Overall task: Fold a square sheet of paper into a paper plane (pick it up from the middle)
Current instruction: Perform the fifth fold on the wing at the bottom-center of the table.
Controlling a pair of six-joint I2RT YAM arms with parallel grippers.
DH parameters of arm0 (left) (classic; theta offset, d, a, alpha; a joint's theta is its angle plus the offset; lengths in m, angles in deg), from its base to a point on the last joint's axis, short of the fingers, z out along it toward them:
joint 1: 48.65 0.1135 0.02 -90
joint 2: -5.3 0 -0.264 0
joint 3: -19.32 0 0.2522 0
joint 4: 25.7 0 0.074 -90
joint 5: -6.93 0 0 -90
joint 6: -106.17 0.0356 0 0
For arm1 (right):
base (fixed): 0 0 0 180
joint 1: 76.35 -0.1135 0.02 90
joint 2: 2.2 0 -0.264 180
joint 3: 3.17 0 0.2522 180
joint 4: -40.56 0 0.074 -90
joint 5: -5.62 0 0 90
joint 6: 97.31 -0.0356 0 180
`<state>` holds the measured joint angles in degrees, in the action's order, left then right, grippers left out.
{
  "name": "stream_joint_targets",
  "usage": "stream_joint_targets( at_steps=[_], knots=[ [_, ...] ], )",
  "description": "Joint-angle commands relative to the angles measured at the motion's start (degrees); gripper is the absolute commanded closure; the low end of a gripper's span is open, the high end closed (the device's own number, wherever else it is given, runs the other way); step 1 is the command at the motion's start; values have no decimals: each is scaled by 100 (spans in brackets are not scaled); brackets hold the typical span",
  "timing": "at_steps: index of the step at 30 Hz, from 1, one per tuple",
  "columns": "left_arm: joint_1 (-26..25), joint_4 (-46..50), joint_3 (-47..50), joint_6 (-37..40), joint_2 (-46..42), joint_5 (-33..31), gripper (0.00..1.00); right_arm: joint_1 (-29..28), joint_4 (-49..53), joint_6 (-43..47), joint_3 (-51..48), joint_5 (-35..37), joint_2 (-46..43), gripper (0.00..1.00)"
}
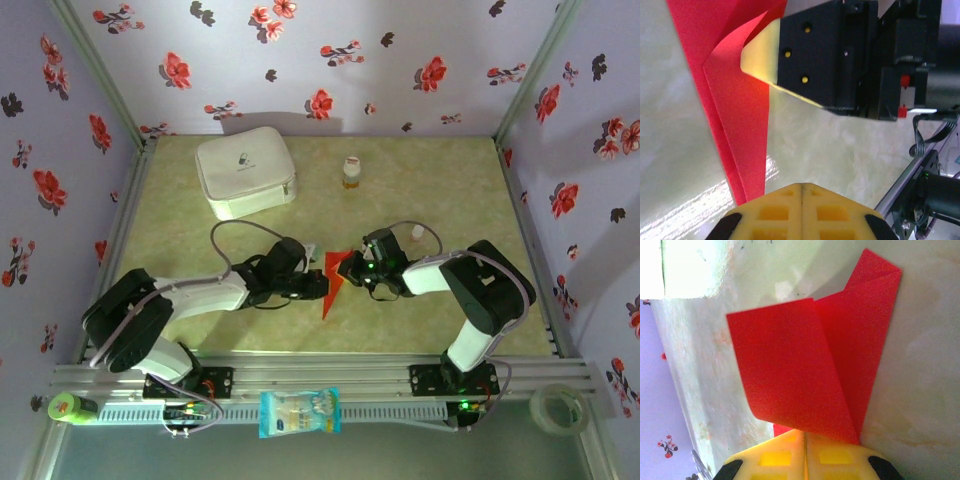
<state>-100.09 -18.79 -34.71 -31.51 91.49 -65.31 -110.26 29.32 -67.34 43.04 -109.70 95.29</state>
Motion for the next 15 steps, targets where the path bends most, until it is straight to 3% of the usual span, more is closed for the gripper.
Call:
stream_joint_targets(
  at_steps=[1,15],
  knots=[
    [59,-2,-236,164,228,-9,96,-233,205,19,47,457,508,92],
    [117,-139,-621,174,917,-8,97,-239,191,-9,60,440,473,92]
  ],
)
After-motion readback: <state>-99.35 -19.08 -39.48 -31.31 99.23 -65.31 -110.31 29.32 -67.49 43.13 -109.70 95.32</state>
